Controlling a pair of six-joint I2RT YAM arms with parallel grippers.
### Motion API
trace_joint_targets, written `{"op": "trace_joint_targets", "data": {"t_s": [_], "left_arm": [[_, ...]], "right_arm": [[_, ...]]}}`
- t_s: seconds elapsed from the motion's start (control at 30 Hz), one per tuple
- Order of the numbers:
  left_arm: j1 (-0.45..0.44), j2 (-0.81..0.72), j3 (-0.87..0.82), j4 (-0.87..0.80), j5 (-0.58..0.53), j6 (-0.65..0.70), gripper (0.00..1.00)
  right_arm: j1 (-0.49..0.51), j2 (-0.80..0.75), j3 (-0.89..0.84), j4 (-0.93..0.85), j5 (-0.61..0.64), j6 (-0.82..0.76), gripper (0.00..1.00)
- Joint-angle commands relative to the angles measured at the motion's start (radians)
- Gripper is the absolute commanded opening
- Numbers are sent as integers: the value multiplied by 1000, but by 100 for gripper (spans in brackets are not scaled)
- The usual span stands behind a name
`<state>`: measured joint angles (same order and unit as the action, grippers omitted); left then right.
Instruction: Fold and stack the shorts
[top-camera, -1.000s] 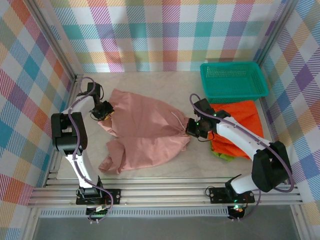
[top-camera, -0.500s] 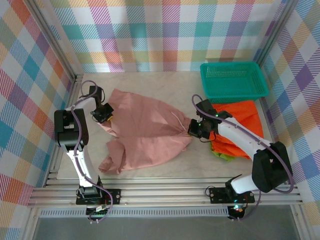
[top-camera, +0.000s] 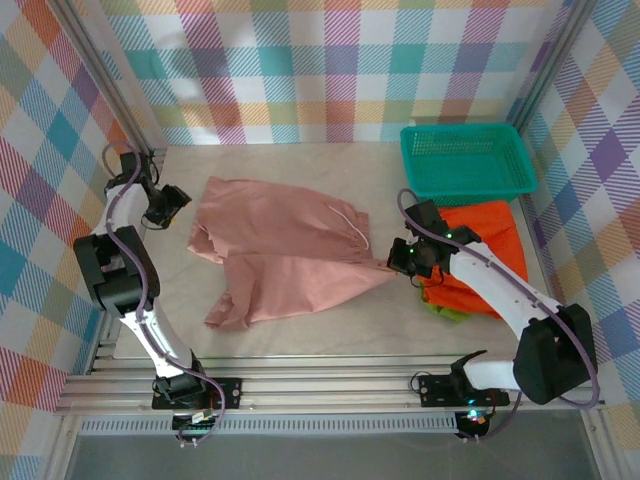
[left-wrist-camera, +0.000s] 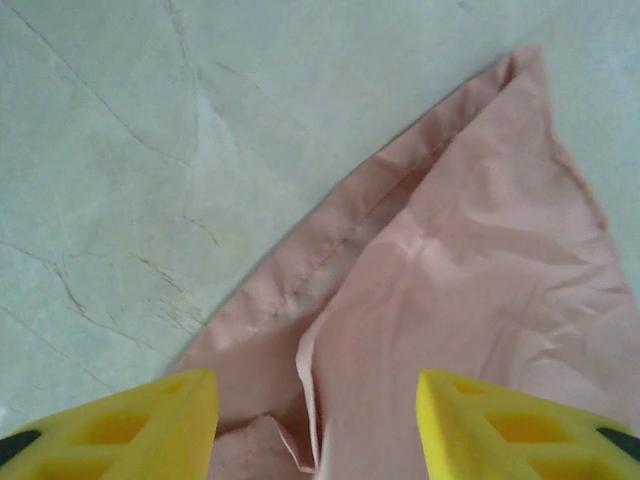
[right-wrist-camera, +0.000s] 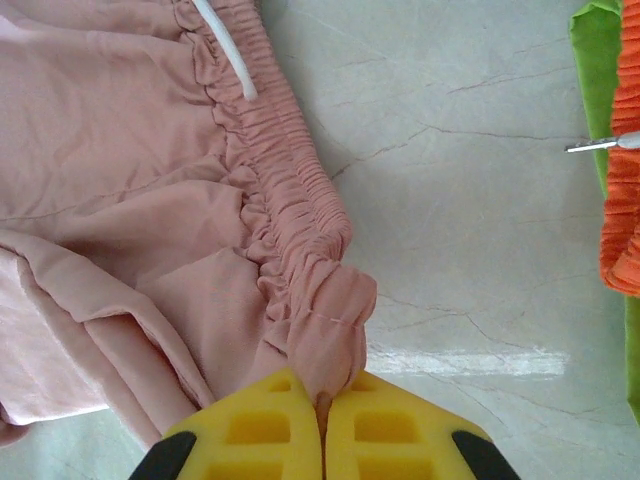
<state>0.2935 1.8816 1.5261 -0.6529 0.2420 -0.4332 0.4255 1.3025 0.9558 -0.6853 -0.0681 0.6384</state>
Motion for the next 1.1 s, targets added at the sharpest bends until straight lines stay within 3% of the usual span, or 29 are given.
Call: {"op": "trace_joint_targets", "data": {"t_s": [0.0,0.2,0.4,0.6,0.93,1.07], "left_arm": [[-8,-104,-35,-20,97,-2,57],[-52,-173,-182,-13,59,-24,56],[-56,-95,-263,56,102,-65,36],[-60,-12,-256,104,113,-59,28],[-56,85,-205,129,177,-118,26],[-57,89,-191,133,198,-134,36]], "right_arm": [[-4,-28,-23,-11,-22,-22,0],[-4,-28,-29,11,-60,-23,0],[-4,-24,-38,14,-76,-19,1],[-3,-19,-48,20,-79,-19,0],[-3,-15,-58,17,-73,-25,0],[-4,-14,-63,21,-71,-26,0]]}}
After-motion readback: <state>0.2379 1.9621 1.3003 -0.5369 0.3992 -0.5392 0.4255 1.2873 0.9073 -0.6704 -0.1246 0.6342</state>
